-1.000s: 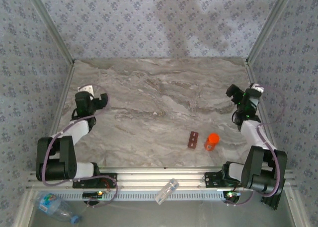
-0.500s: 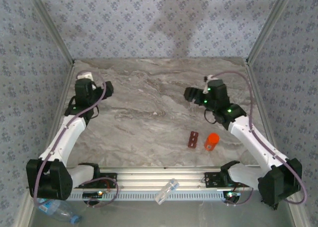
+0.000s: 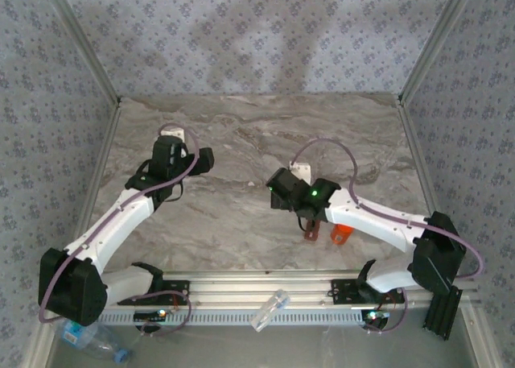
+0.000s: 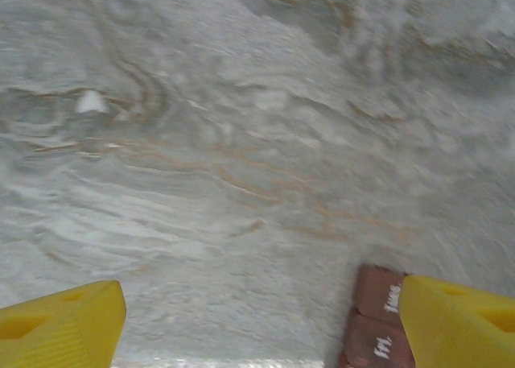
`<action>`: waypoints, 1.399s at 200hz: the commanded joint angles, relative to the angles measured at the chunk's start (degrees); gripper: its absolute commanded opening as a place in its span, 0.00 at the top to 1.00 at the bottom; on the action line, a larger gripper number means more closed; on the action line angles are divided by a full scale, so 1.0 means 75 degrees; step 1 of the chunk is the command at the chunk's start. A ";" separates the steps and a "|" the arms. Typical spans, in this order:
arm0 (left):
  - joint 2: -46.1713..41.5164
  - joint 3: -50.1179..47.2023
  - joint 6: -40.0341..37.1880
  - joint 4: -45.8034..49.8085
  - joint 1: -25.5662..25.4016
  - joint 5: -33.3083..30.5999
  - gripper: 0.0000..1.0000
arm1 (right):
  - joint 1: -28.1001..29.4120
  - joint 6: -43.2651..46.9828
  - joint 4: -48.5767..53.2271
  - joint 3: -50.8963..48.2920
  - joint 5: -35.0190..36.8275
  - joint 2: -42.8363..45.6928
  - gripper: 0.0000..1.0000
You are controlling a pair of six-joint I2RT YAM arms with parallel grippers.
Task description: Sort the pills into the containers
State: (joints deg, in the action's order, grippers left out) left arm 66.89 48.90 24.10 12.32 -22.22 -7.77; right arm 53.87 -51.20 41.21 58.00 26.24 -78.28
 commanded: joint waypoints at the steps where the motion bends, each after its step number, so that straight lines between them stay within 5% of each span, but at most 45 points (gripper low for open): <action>1: 0.0069 -0.0135 0.0112 -0.0009 -0.0072 -0.0100 0.01 | 0.0213 -0.1445 0.0786 -0.0345 0.0726 0.0031 0.07; 107: 0.0279 -0.0218 0.0185 -0.0255 -0.0230 -0.0010 0.01 | 0.0546 -0.3276 0.0284 -0.1306 0.0109 -0.0599 0.00; 280: 0.0209 -0.0093 0.0221 -0.0102 -0.0293 -0.0159 0.01 | 0.0539 -0.3249 -0.1391 -0.1532 -0.0685 -0.1455 0.00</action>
State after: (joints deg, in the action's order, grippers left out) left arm 68.86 47.40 25.17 11.81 -23.88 -8.08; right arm 57.67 -74.59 36.12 46.85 23.94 -86.59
